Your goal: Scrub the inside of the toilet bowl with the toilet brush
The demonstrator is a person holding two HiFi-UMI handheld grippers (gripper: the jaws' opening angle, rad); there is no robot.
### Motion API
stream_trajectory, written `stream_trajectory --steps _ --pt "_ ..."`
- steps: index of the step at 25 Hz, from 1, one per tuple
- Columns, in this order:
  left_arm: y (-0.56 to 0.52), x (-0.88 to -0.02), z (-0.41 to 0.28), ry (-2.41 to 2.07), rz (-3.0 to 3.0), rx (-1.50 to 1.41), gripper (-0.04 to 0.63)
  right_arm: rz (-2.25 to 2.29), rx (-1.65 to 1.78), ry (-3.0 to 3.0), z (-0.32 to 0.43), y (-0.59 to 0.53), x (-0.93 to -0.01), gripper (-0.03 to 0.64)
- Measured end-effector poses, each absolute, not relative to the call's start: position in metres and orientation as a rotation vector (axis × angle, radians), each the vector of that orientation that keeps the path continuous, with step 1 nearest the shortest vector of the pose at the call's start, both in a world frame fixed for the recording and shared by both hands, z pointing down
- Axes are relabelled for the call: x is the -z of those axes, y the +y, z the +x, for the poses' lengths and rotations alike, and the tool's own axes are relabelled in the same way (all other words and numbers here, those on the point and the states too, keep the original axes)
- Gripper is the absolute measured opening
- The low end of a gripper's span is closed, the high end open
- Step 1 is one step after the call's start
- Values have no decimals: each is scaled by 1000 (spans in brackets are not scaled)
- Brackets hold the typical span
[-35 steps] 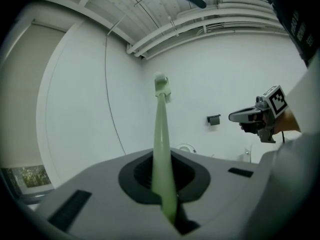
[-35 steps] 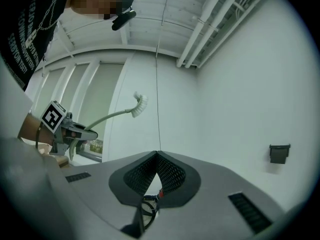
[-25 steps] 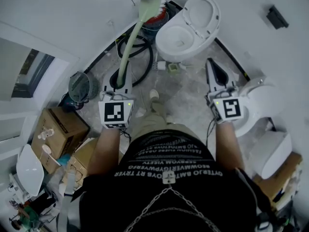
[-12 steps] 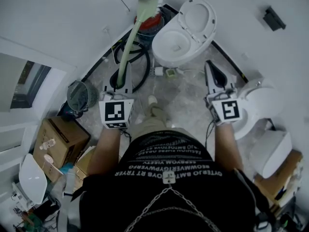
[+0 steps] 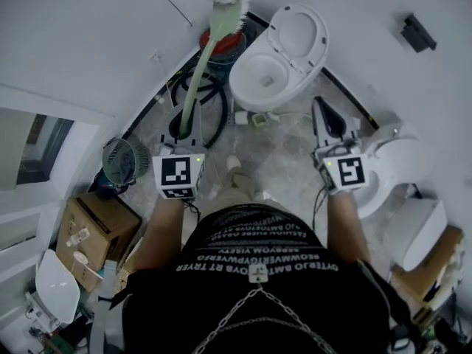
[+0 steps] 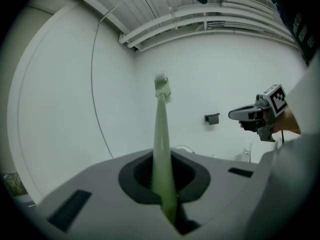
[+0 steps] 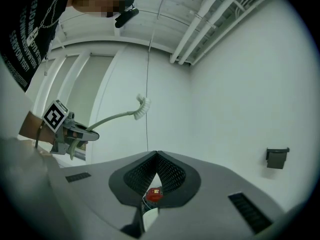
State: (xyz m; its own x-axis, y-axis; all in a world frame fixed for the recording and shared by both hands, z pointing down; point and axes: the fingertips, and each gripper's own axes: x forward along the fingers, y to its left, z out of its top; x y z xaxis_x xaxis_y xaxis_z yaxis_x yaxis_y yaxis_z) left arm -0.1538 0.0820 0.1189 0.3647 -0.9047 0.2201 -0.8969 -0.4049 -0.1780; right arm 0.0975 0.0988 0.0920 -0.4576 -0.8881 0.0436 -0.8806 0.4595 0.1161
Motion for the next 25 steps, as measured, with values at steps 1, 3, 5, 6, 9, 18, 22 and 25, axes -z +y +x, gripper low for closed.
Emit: stream_trajectory --steps 1,3,5,6,9,18,22,25 --pt "76 -120 -156 1698 -2574 449 2 1581 116 -2598 96 93 -92 3" --pt "65 -121 -159 1702 -2576 450 0 1579 114 -2596 92 82 -91 3" --pt "53 -121 -161 1705 -2579 445 1 1570 117 -2579 93 70 -94 3" --pt "48 -121 -162 1703 -2579 445 2 1564 121 -2564 94 65 -96 3" --pt "33 -120 -168 1697 -2572 452 2 1550 116 -2540 93 52 -103 3" --pt "-16 -113 -178 1664 -2606 391 2 1580 117 -2527 75 10 -90 3" --pt "-36 -107 -178 1633 -2644 342 2 1599 143 -2508 68 -4 -83 3" --pt "-52 -107 -182 1592 -2657 348 2 1625 143 -2508 60 -15 -78 3"
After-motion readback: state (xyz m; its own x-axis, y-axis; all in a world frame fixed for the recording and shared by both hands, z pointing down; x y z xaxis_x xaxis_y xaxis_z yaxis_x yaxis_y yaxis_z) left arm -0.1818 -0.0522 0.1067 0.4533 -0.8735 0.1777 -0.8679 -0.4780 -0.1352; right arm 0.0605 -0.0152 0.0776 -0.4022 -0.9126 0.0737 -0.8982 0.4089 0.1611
